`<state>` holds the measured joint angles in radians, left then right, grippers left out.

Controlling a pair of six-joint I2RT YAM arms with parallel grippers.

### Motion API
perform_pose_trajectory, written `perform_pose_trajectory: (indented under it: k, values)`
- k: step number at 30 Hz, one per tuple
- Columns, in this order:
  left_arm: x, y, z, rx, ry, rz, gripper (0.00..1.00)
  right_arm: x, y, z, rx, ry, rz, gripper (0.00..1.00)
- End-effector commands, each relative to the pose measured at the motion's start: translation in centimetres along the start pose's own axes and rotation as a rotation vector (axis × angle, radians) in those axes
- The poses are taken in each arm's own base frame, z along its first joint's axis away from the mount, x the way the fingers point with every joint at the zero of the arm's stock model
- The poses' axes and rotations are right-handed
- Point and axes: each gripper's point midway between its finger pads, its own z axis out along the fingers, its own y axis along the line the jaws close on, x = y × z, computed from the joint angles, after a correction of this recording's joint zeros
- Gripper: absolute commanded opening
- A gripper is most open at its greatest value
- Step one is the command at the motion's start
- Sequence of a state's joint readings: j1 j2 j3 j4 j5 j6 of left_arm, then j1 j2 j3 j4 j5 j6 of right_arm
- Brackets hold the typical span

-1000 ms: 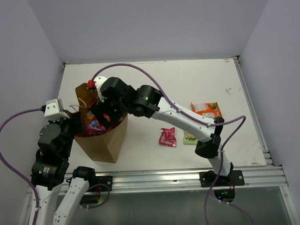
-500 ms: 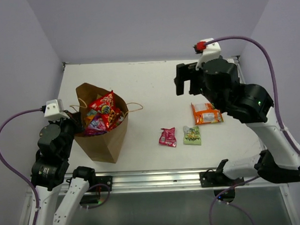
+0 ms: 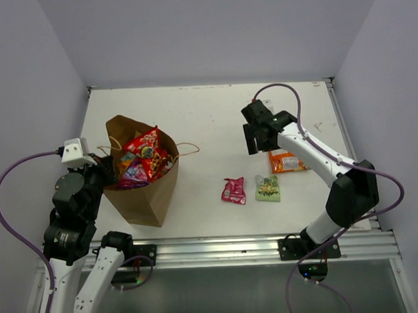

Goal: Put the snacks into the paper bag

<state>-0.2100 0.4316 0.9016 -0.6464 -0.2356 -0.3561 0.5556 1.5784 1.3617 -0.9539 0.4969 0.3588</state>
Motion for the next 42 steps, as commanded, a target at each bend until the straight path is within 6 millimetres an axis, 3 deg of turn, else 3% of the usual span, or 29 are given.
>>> perform_pose_trajectory:
  k: [1,8,15,17,18,21,22,25,27,29,33,34,36,37,39,40,41,42]
  values:
    - [-1.6,-0.9,-0.4,0.044,-0.055,-0.013,0.00,-1.4,0.3,1.7,-0.021,-0.019,0.061,0.96]
    - [-1.7,-0.8,-0.5,0.039,-0.055,-0.005,0.00,1.3,-0.1,8.4,-0.007,0.151,0.082,0.94]
    - [-2.0,-0.6,-0.7,0.029,-0.063,-0.002,0.00,2.6,-1.4,11.4,0.049,0.234,0.092,0.92]
    - [-2.0,-0.6,-0.7,0.029,-0.063,-0.002,0.00,3.2,-1.9,12.0,0.053,0.263,0.093,0.87]
    - [-1.9,-0.6,-0.7,0.029,-0.063,-0.002,0.00,3.5,-1.8,12.3,0.041,0.277,0.096,0.83]
    - [-2.1,-0.5,-0.8,0.023,-0.066,0.001,0.00,4.4,-2.0,12.8,0.036,0.304,0.093,0.58]
    - [-2.1,-0.5,-0.8,0.023,-0.066,0.001,0.00,4.7,-2.1,12.9,0.038,0.309,0.086,0.44]
    - [-2.1,-0.4,-0.9,0.022,-0.067,0.001,0.00,4.8,-2.0,12.6,0.026,0.309,0.081,0.14]
    - [-2.2,-0.5,-0.9,0.024,-0.069,0.001,0.00,4.5,-2.2,12.2,0.024,0.299,0.086,0.03]
    - [-2.2,-0.5,-0.9,0.025,-0.071,0.000,0.00,4.1,-2.3,11.6,0.019,0.283,0.086,0.00]
    - [-2.3,-0.4,-1.0,0.022,-0.073,0.001,0.00,0.6,-2.1,6.8,-0.054,0.156,0.101,0.00]
    - [-2.2,-0.4,-1.0,0.023,-0.071,0.002,0.00,-2.6,-2.5,3.6,-0.082,0.044,0.135,0.00]
    - [-2.2,-0.6,-0.9,0.029,-0.069,-0.001,0.00,-5.6,-1.6,-0.6,-0.141,-0.069,0.129,0.00]
    - [-2.1,-0.6,-0.8,0.030,-0.068,-0.001,0.00,-9.0,-1.8,-4.7,-0.187,-0.194,0.163,0.00]
    - [-2.1,-0.6,-0.8,0.031,-0.069,-0.003,0.00,-11.1,0.5,-9.7,-0.307,-0.285,0.132,0.00]
    - [-2.1,-0.6,-0.9,0.031,-0.070,-0.006,0.00,-13.7,0.9,-13.6,-0.366,-0.381,0.151,0.00]
    - [-2.1,-0.6,-0.9,0.030,-0.072,-0.005,0.00,-14.2,2.9,-16.0,-0.432,-0.418,0.118,0.00]
    - [-2.0,-0.5,-0.9,0.028,-0.070,-0.006,0.00,-15.6,3.7,-19.7,-0.527,-0.481,0.114,0.00]
